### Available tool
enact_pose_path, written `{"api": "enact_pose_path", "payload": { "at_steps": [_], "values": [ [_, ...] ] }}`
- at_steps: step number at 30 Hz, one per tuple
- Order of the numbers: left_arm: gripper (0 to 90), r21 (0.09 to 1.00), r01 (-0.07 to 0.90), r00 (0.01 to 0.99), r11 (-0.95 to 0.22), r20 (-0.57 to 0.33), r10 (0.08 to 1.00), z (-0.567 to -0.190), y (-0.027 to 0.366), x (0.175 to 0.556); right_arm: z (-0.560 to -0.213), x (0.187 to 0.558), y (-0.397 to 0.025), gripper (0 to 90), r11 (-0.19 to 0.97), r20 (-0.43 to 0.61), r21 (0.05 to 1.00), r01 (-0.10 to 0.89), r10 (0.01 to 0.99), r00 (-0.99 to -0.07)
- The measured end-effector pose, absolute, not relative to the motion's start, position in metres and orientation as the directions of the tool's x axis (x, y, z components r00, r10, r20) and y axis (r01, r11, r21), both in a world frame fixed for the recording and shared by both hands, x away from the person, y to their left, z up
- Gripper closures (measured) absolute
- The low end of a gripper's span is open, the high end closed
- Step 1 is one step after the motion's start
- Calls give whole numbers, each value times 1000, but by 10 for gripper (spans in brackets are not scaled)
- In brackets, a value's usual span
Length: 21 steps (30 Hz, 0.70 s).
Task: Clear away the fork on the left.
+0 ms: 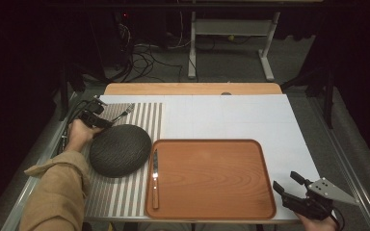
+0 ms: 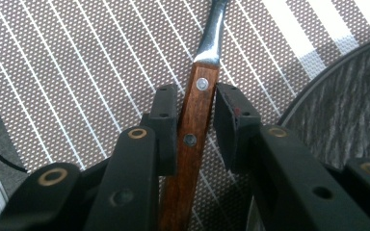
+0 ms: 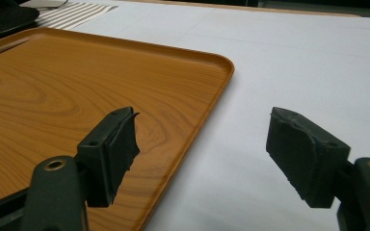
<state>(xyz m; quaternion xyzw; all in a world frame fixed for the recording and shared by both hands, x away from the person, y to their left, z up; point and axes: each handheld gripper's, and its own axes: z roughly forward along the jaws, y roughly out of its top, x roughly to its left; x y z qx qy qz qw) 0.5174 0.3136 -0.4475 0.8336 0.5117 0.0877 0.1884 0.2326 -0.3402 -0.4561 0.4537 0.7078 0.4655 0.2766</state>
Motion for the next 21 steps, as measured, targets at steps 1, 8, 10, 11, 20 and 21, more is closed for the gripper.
{"api": "enact_pose_path", "payload": {
  "at_steps": [1,8,10,11,20,21],
  "values": [
    [680,403,822,458,-401,-51,888,-448,314,517,-456,233,-340,267,155,31,910,385,900,-435],
    [719,396,822,463,-409,-48,885,-447,320,513,-456,233,-340,267,155,31,911,383,899,-437],
    [719,397,822,463,-408,-50,885,-447,322,512,-456,233,-341,268,155,32,910,384,898,-439],
    [720,395,823,462,-408,-48,885,-447,322,512,-456,233,-341,268,155,33,909,386,898,-438],
    [728,389,831,452,-397,-56,890,-447,330,505,-456,233,-340,268,156,31,910,384,898,-438],
    [728,384,833,451,-398,-54,891,-446,330,504,-456,233,-340,268,156,31,910,384,898,-440]
  ]
}}
